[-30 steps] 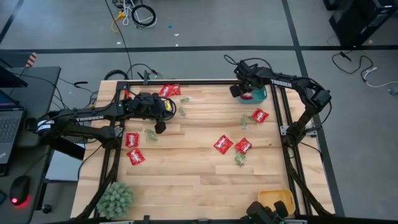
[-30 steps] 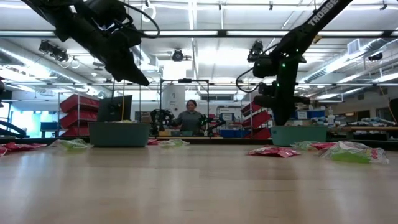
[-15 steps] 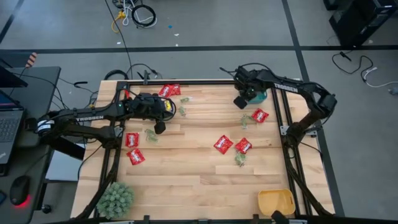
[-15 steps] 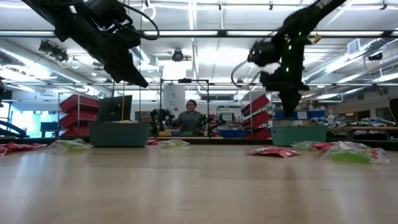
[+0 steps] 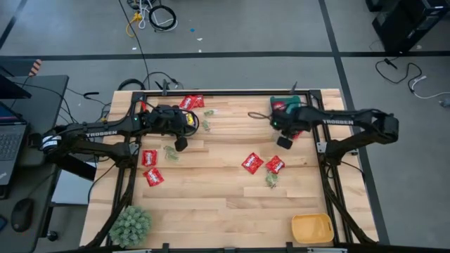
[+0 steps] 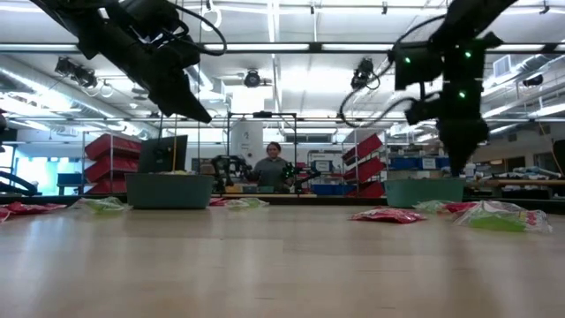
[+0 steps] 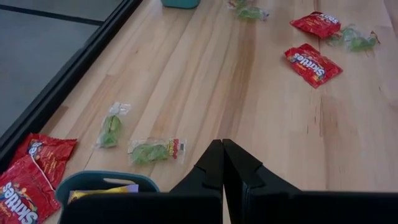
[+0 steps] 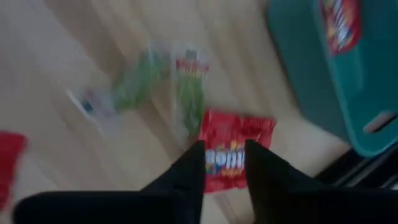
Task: Sort candy
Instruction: Put the red candy into the blue bin
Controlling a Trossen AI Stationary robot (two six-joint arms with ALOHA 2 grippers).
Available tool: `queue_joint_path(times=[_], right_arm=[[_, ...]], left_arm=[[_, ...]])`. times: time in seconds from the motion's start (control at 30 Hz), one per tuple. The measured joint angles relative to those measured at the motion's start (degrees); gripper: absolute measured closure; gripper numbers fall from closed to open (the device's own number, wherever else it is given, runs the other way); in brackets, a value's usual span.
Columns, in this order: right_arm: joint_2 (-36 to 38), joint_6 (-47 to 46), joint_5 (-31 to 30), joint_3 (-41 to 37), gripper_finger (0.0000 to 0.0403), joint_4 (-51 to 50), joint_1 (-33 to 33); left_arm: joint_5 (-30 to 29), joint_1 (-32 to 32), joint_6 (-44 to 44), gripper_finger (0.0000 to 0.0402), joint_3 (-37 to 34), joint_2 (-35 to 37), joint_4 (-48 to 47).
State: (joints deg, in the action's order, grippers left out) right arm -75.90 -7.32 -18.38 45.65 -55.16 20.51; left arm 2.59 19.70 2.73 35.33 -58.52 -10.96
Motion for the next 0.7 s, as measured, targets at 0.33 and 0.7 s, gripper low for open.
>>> queue_joint_path(times=[0.33, 0.7], right_arm=[[-5.10, 1.11, -1.91, -3.17, 0.0195, -1.61, -3.33], [-14.17, -1.33, -5.10, -2.89, 0.0218, -1.84, -3.51]], left_arm=[[0.00, 0.00, 0.01, 0.0401, 0.00, 0.00, 0.31], [9.94, -0.07, 1.28, 0.0401, -12.87, 0.02, 33.61]])
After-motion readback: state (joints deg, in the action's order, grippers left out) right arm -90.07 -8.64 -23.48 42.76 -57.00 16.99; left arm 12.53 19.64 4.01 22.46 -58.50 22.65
